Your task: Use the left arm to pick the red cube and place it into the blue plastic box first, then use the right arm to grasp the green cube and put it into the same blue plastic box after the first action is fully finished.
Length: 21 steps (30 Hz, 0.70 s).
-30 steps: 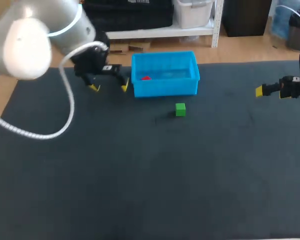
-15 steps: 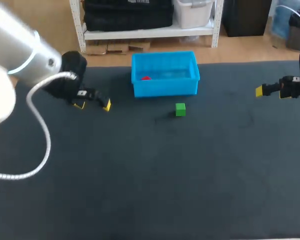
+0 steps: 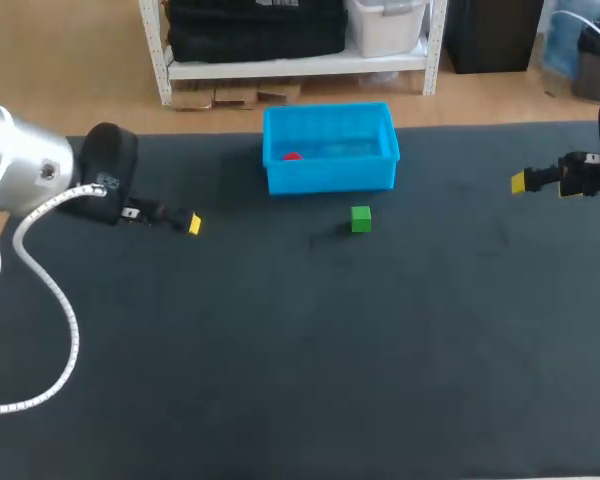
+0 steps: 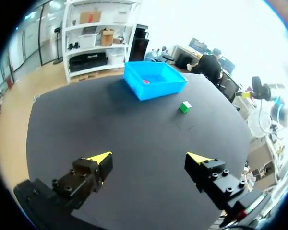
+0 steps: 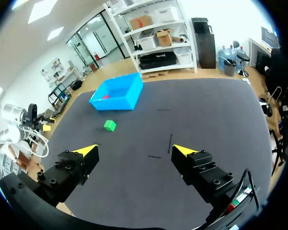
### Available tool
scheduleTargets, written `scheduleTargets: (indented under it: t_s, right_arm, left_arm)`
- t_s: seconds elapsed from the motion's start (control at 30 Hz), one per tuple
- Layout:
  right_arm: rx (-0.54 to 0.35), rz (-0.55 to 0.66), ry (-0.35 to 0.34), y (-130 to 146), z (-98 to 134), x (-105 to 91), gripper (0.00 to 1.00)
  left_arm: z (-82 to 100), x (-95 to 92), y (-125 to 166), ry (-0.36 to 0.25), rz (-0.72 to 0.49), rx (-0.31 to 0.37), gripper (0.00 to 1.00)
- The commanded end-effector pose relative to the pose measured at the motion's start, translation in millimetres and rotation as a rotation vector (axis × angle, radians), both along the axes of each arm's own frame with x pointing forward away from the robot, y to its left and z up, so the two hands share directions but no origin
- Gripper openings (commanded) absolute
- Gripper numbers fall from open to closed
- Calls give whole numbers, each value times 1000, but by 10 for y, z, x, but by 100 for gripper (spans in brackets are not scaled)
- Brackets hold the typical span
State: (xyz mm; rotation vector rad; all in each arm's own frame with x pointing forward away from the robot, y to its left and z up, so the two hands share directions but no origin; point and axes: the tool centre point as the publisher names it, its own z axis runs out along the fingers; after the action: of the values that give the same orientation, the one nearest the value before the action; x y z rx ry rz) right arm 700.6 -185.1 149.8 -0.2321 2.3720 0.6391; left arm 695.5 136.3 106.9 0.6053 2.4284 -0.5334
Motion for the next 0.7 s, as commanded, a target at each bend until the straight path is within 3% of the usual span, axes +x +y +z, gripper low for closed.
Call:
scheduleTargets:
  t_s: [0.03, 0.57, 0.7]
  right_arm:
    - [-1, 0, 0, -1, -1, 1, 100]
    - [-1, 0, 0, -1, -1, 1, 100]
    - [-77, 3, 9, -40, 113, 71, 100]
  left_arm:
    - [14, -6, 52, 6, -56, -28, 100]
    - [35, -113, 70, 8, -121, 7, 100]
    - [35, -113, 70, 8, -121, 7, 100]
